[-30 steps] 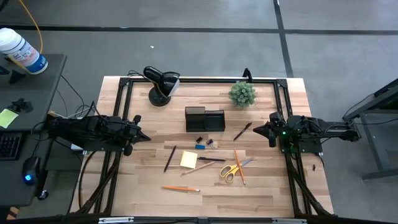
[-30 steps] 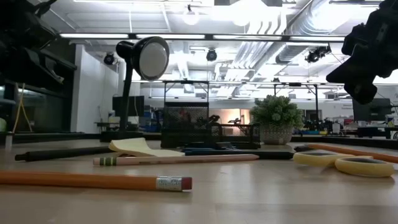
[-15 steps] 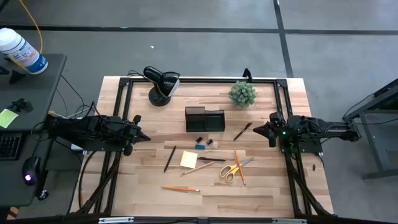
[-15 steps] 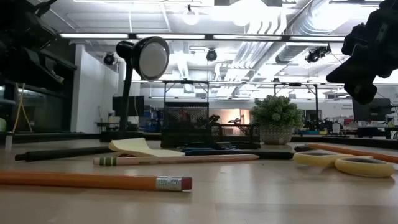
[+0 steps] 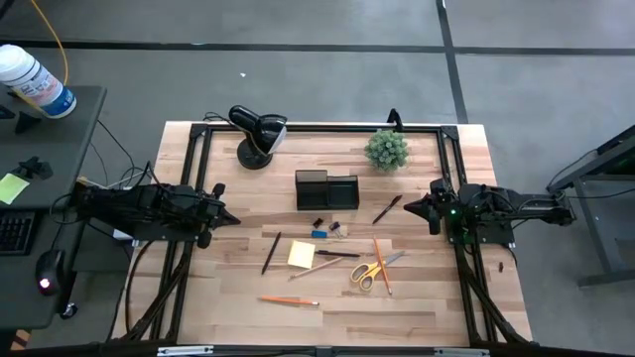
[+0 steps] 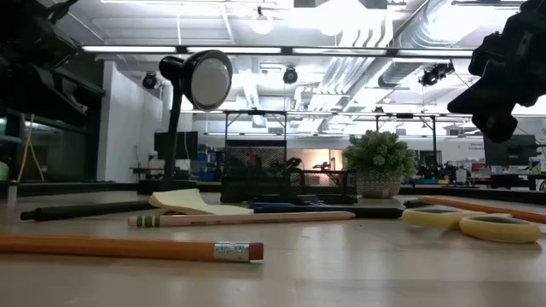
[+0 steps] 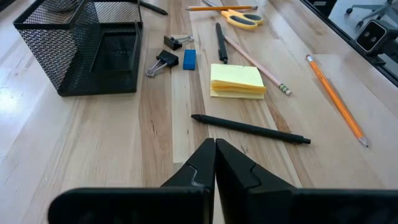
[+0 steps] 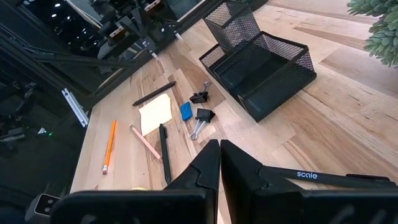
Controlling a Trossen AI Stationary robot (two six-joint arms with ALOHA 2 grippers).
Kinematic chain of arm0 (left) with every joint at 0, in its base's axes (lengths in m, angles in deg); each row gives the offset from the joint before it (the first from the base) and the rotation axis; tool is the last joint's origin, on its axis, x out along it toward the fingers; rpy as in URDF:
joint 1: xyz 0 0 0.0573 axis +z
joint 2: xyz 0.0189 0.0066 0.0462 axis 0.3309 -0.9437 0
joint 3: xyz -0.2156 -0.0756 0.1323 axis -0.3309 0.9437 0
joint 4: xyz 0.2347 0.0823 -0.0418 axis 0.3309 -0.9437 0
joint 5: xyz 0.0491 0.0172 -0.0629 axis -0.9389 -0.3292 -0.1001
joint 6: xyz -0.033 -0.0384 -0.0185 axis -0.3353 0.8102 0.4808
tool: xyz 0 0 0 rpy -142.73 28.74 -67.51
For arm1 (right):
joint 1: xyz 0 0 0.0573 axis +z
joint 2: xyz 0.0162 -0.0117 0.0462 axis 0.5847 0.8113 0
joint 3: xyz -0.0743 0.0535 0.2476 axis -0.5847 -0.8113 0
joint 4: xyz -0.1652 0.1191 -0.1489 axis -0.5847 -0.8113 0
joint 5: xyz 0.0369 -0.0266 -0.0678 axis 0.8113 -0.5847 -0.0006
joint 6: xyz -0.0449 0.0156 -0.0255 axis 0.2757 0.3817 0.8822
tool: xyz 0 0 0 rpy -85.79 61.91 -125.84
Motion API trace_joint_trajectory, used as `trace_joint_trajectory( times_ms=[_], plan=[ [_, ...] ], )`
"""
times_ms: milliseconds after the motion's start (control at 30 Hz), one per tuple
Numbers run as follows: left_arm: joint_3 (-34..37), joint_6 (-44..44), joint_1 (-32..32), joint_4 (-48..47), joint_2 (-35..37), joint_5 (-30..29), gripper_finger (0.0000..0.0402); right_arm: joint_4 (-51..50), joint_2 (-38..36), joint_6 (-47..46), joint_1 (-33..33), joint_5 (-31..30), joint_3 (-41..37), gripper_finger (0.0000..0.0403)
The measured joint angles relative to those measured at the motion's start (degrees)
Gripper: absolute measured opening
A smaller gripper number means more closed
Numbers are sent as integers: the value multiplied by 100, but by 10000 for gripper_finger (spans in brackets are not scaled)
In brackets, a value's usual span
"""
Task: Pick and place office supplies into organizer
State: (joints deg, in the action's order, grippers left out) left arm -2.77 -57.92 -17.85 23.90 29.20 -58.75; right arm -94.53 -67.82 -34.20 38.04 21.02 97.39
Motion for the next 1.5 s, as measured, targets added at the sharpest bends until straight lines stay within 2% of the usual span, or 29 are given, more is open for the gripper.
trace_joint_trajectory(
  times_ms=[100, 300, 500, 567, 633, 700, 800, 900, 967, 1067, 1133, 1233, 1367, 1500],
  plan=[
    [0, -19, -1, 2, 1, -33, 1, -1, -1, 0, -1, 0, 0, 12],
    [0, -459, 0, 11, 1, -767, 1, -2, -1, 0, 0, 0, 0, 12],
    [0, -734, 0, 13, 1, -847, 1, 65, 1, 0, 0, -150, 0, 12],
    [0, -975, 0, 22, 1, -940, 1, 239, 2, 242, 0, -683, 0, 12],
    [0, -1210, 0, 91, 0, -949, 1, 488, 2, 683, 0, -1531, 0, 12],
    [-9, -1593, 0, 161, 0, -955, 1, 1039, 2, 1147, -2, -2520, 0, 12],
    [-9, -2395, 0, 530, 0, -1000, 1, 2202, 2, 2157, -2, -3679, 0, 12],
    [-7, -3357, 0, 1373, -2, -1353, 1, 3481, 2, 3016, -2, -4239, 0, 12],
    [-7, -3824, 0, 2499, -57, -1672, 1, 4244, -1, 3325, -4, -4097, 2, 12],
    [-9, -3817, 0, 4467, -141, -1733, 1, 4911, -1, 3482, -4, -3070, 2, 12],
    [-22, -3679, -2, 5687, -254, -1806, 1, 4877, 43, 3164, 0, -2600, 64, 12],
    [-22, -3404, 0, 6924, -410, -1999, 1, 4523, 297, 2689, 3, -2318, 282, 12],
    [-31, -3205, 0, 7349, -636, -2071, 1, 4331, 1064, 2651, 3, -2069, 770, 12],
    [-257, -2242, 2, 6732, -1136, -2290, 1, 4033, 2069, 2650, 3, -1840, 1619, 12]
  ],
)
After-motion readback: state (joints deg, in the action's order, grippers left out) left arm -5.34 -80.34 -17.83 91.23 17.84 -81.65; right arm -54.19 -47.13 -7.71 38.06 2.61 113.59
